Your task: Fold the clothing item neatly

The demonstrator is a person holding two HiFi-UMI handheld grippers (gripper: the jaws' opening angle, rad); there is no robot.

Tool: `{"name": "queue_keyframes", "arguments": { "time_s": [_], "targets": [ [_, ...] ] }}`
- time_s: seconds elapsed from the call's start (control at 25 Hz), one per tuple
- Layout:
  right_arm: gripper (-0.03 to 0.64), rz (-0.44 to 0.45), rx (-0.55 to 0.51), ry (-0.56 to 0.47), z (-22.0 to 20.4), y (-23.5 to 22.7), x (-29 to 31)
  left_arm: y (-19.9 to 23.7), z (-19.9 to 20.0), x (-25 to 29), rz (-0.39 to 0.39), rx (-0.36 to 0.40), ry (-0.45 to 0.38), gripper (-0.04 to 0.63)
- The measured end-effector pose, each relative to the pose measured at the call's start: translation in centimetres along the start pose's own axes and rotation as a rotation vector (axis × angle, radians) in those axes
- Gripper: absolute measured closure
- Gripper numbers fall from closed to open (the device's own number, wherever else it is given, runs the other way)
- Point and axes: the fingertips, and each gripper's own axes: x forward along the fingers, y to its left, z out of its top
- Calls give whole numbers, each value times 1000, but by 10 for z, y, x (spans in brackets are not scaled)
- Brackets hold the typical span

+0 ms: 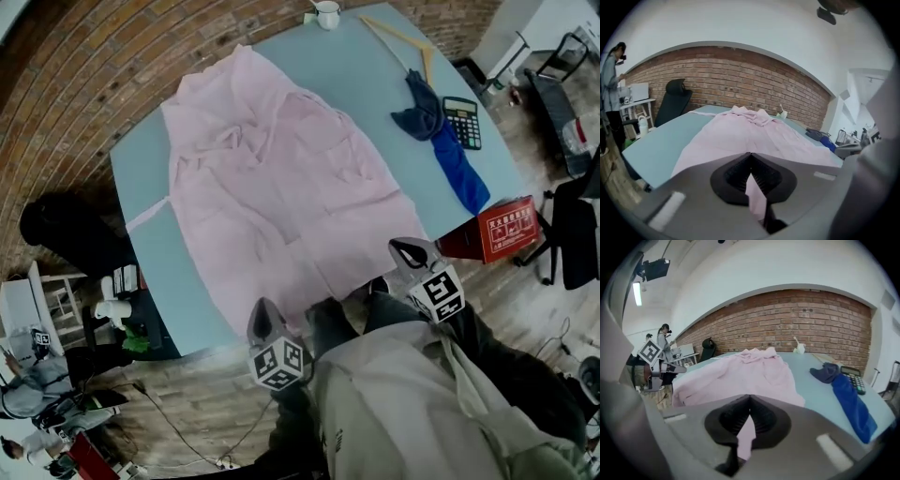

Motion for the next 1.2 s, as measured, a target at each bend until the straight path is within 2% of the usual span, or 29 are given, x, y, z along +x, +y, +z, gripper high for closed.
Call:
{"name": "queue_keyframes", "arguments": {
  "time_s": [0.08,0.16,0.2,0.28,0.32,0.4,0.52,0.64,0.76,0.88,1.0,1.12,1.2],
  "targets": [
    [615,-130,31,-3,-14,-29,-18,24,-12,-13,133,-45,2,584],
    [605,-244,62,-15,-27,-56,-35,56,-25,-28,238,-87,2,474],
    [563,-273,79,-14,-34,-65,-43,69,-34,-33,252,-113,6,400],
    [440,-275,111,28,-54,-76,-48,89,-58,-39,227,-157,30,327],
    [417,-254,126,64,-66,-78,-47,96,-72,-39,200,-170,48,254],
    [416,-193,151,133,-86,-77,-40,107,-99,-37,124,-211,80,176],
    [416,-145,126,176,-98,-71,-28,118,-131,-31,35,-346,91,87],
    [416,-145,145,145,-103,-61,-34,124,-155,-38,24,-355,125,77],
    [416,-121,295,110,-122,-63,-47,126,-163,-39,-8,-396,115,77],
    [416,-110,394,88,-134,-78,-44,122,-147,-23,-54,-347,100,77],
    [416,-87,403,68,-136,-81,-43,113,-139,-16,-109,-291,112,77],
    [416,-38,433,84,-141,-72,-35,113,-139,-15,-120,-294,112,81],
    [416,-5,418,111,-141,-63,-24,115,-140,-14,-118,-308,103,83]
  ]
}}
